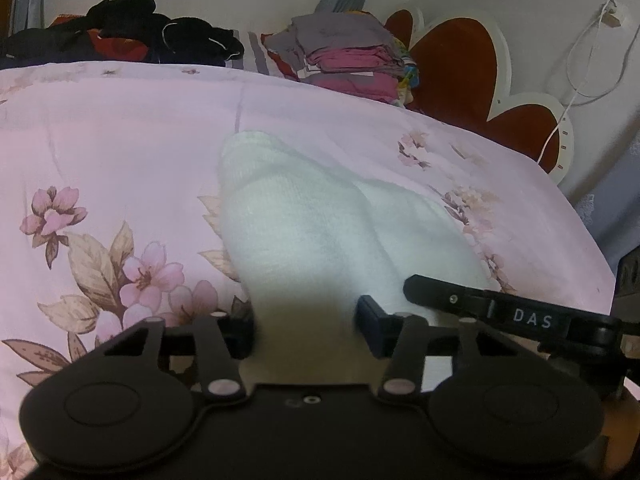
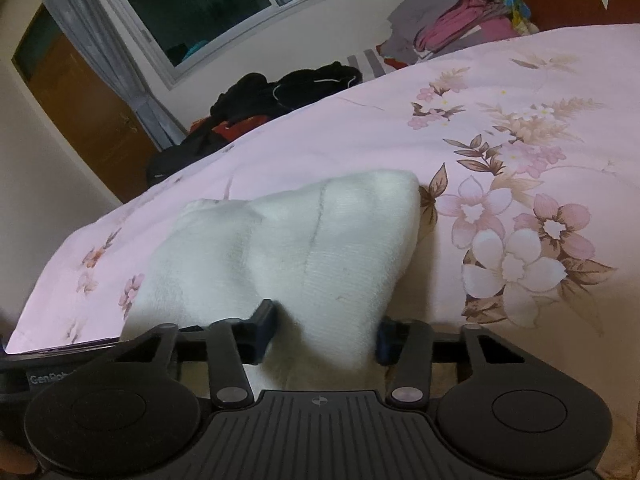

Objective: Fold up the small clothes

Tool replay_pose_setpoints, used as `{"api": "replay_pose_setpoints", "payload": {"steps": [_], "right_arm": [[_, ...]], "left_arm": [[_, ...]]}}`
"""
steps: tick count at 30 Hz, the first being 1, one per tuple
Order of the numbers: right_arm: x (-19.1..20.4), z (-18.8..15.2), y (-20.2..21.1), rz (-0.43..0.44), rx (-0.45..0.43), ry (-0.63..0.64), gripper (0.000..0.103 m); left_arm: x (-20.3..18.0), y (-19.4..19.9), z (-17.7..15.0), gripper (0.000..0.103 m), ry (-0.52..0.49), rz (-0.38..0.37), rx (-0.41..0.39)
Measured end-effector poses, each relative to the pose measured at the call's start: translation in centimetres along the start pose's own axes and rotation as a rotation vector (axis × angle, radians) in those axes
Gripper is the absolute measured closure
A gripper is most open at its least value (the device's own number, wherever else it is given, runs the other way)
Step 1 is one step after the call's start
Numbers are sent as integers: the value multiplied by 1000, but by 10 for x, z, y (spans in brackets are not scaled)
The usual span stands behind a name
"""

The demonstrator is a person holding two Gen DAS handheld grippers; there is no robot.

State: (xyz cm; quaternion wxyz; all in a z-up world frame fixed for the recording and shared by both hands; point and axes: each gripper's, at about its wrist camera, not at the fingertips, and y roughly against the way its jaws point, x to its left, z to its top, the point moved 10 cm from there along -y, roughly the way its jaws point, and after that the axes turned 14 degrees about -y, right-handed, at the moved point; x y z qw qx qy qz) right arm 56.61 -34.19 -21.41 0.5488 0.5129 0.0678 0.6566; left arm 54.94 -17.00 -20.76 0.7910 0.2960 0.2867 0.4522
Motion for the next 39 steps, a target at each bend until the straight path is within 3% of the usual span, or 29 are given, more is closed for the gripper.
{"api": "replay_pose_setpoints", "payload": {"steps": [3, 7, 14, 21, 28, 39], "right_arm": [[5, -1, 1, 2, -8, -16, 70], [12, 3, 9, 27, -16, -39, 72], [41, 7, 32, 89, -32, -40, 73], [97, -9, 49, 155, -33, -36, 73], [169, -56, 50, 185, -28, -27, 73], [323, -165, 15, 177, -59, -36, 73]], "left_arm": [[-1, 3, 2, 65, -7, 5, -11], [-4, 13, 5, 70, -16, 14, -28], [-5, 47, 13, 70, -4, 1, -71], [15, 96, 14, 71, 0, 28, -108], [63, 158, -5, 71, 2, 38, -144], [197, 262, -53, 71, -11, 27, -171]]}}
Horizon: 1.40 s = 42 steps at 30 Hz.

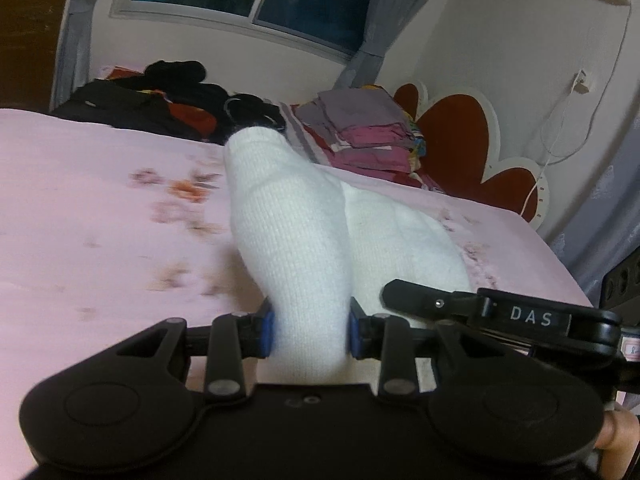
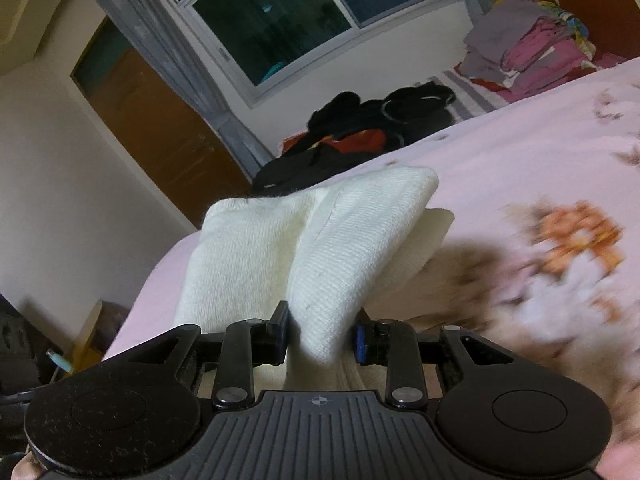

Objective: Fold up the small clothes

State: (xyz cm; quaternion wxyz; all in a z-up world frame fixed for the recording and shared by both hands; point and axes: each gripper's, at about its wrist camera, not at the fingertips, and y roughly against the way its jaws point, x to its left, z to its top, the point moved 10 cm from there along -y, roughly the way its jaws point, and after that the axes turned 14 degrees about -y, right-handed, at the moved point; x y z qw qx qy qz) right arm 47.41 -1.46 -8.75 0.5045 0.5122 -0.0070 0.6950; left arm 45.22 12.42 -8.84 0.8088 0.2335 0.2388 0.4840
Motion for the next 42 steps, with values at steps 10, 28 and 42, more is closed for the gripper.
{"api": "replay_pose_setpoints", "payload": {"steps": [10, 28, 42], "right_arm": [[75, -51, -72, 34, 63, -10, 73], [39, -52, -170, -16, 146, 45, 73], [12, -58, -183, -73, 156, 59, 72]], "left_arm": [[92, 32, -9, 71, 12, 66, 22], [177, -26, -42, 70, 80, 112, 93], [185, -32, -58, 45, 92, 157, 129]]}}
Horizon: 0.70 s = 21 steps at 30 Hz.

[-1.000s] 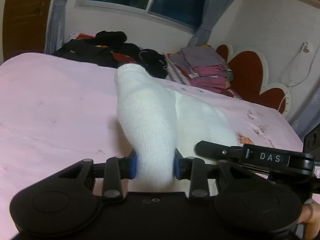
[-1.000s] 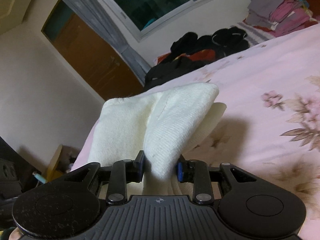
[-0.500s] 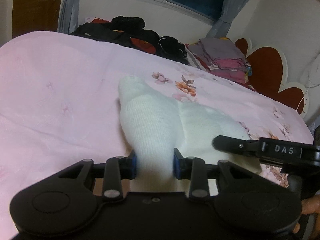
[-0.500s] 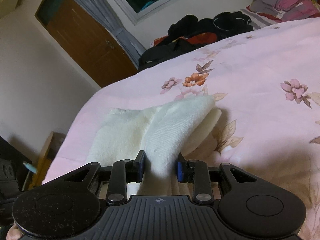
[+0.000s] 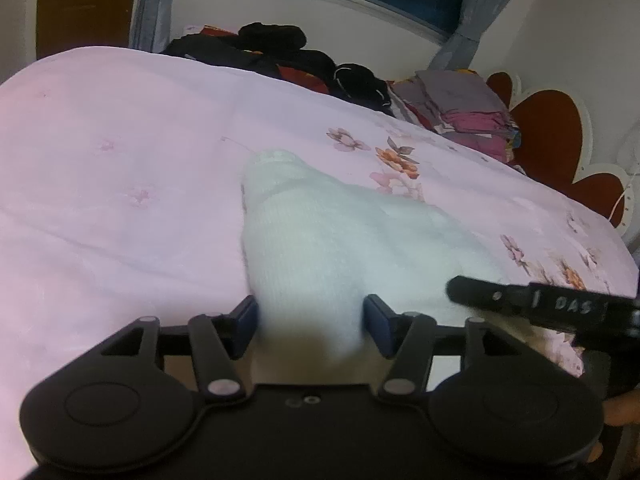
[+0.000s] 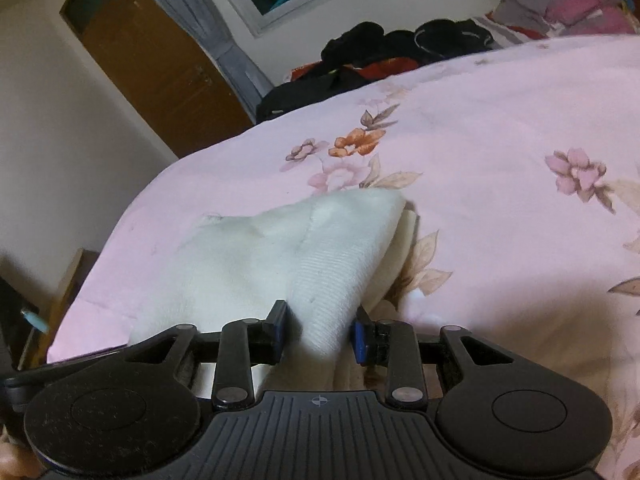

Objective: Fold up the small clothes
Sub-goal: 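Lower the sweater onto the bed and open both tools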

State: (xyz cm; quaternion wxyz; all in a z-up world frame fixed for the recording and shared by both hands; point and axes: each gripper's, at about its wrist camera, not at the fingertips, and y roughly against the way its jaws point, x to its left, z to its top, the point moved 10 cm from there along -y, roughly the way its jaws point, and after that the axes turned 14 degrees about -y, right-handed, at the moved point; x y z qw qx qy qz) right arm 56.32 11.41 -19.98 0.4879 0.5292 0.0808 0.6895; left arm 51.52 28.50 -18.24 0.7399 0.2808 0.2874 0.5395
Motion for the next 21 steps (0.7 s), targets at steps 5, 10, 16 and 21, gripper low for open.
{"api": "replay_pose_setpoints", "payload": {"steps": [5, 10, 16, 21], "right_arm": [[0, 11, 7, 16, -8, -68, 68], [-5, 28, 10, 6, -49, -112, 57], [-7, 35, -7, -20, -24, -132, 57], [3, 37, -10, -42, -55, -46, 82]], "left_arm": [[1, 9, 5, 47, -8, 27, -10], [3, 18, 20, 47, -20, 50, -58], [6, 1, 28, 47, -17, 82, -44], [12, -10, 28, 45, 26, 86, -35]]}}
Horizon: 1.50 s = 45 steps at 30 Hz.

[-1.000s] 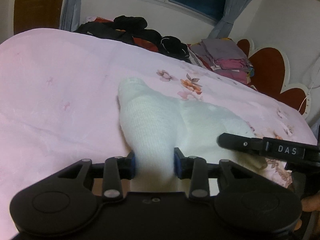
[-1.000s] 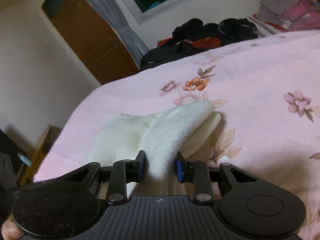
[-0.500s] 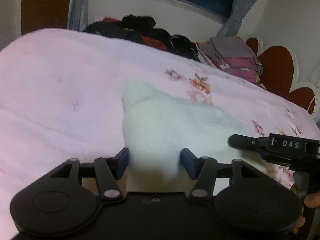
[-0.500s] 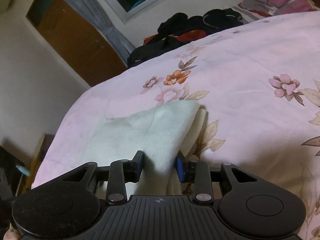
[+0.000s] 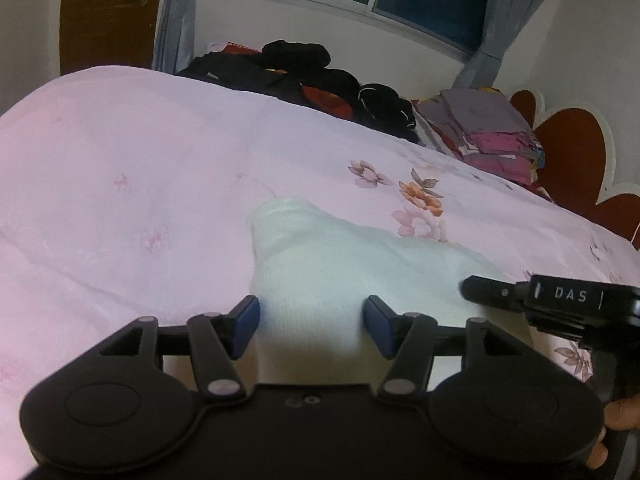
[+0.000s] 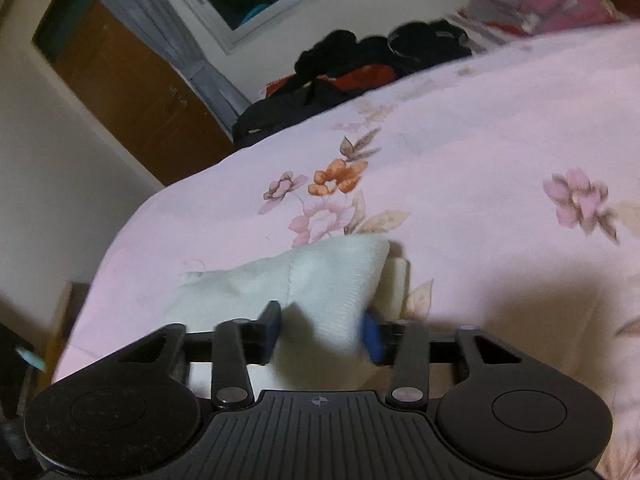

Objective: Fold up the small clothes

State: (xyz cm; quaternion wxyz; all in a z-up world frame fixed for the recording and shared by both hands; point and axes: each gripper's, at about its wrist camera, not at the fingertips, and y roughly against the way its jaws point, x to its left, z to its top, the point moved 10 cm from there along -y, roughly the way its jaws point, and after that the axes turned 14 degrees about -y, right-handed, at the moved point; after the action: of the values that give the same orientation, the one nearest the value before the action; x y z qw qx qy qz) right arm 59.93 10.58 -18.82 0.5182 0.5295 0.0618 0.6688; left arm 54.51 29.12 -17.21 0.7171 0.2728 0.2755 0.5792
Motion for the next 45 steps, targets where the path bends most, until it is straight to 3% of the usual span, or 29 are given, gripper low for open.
{"api": "replay_pose_setpoints", "payload": {"steps": [3, 7, 13, 17, 18, 19, 21, 26, 27, 28, 34, 37, 39, 45], "right_arm": [[6, 2, -2, -12, -33, 73, 86], [-9, -1, -19, -125, -34, 175, 87], [-10, 0, 14, -65, -45, 99, 85], [-6, -27, 50, -22, -11, 105, 84], [-6, -35, 57, -19, -6, 104, 81], [-8, -45, 65, -19, 2, 98, 65], [-11, -60, 74, -21, 8, 93, 45], [-17, -98, 87, -34, 53, 71, 46], [-19, -105, 88, -36, 65, 67, 53], [-21, -114, 90, -41, 86, 64, 66], [-26, -144, 97, -59, 135, 71, 91], [-21, -145, 111, -55, 105, 96, 94], [-34, -149, 106, -130, 100, 141, 95], [-33, -154, 110, -157, 90, 186, 94]], "left_arm": [[0, -5, 0, 42, -4, 14, -2], [1, -13, -5, 37, -1, 25, 22], [-1, 20, -8, 40, -38, 18, -20], [2, 47, -24, 40, -37, 5, -29], [2, 54, -29, 40, -39, 1, -29], [1, 59, -35, 40, -40, -3, -22], [-1, 67, -46, 40, -45, -10, -9], [-8, 80, -80, 41, -56, -32, 33], [-8, 81, -87, 42, -55, -40, 48], [-9, 81, -94, 44, -48, -50, 60], [-19, 83, -105, 69, -43, -95, 60], [-25, 86, -107, 70, -58, -106, 58], [-27, 84, -112, 70, -68, -111, 63], [-29, 93, -109, 67, -91, -87, 58]]}}
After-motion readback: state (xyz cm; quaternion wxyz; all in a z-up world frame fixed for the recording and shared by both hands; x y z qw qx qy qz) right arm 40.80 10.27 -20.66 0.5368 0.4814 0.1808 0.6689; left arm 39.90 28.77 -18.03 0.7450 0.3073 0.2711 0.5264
